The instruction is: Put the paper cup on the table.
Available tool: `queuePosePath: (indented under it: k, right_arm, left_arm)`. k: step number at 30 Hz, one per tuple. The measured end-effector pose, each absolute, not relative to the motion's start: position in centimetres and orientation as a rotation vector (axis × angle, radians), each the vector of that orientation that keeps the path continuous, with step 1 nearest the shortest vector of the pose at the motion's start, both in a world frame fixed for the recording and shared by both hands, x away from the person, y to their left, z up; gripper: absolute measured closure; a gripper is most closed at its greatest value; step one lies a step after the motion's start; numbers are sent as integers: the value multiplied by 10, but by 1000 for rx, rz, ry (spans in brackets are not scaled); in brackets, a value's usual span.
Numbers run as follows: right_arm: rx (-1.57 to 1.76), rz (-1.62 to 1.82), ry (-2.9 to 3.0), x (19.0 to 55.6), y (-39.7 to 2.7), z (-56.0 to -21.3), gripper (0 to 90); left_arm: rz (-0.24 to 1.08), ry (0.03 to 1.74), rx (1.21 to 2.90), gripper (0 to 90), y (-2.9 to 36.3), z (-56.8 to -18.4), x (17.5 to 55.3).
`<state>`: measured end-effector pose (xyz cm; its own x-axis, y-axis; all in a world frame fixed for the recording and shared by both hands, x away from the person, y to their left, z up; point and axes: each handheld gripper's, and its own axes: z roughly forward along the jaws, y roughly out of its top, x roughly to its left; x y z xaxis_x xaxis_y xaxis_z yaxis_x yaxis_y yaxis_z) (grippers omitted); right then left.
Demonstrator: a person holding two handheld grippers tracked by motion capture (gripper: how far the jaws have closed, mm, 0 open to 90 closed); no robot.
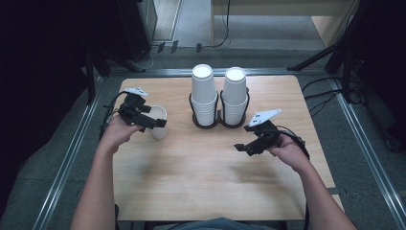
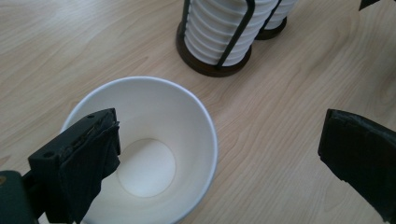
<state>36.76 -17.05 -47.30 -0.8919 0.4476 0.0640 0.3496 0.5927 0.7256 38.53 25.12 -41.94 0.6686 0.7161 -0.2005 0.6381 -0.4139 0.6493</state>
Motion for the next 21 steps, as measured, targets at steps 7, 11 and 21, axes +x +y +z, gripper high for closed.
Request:
queuePosePath:
  k: [7,11,21]
  right_arm:
    - [675,1188,2687,366,-170,-472,151]
    - [673,1186,2687,366,-170,-472,151]
    - [664,1186,2687,366,-169,-472,151]
  left_arm:
    - [109,1001,2198,0,235,-424,384]
    - [102,977,2206,0,225,-425,382]
    - [84,928,2234,0,203,-429,378]
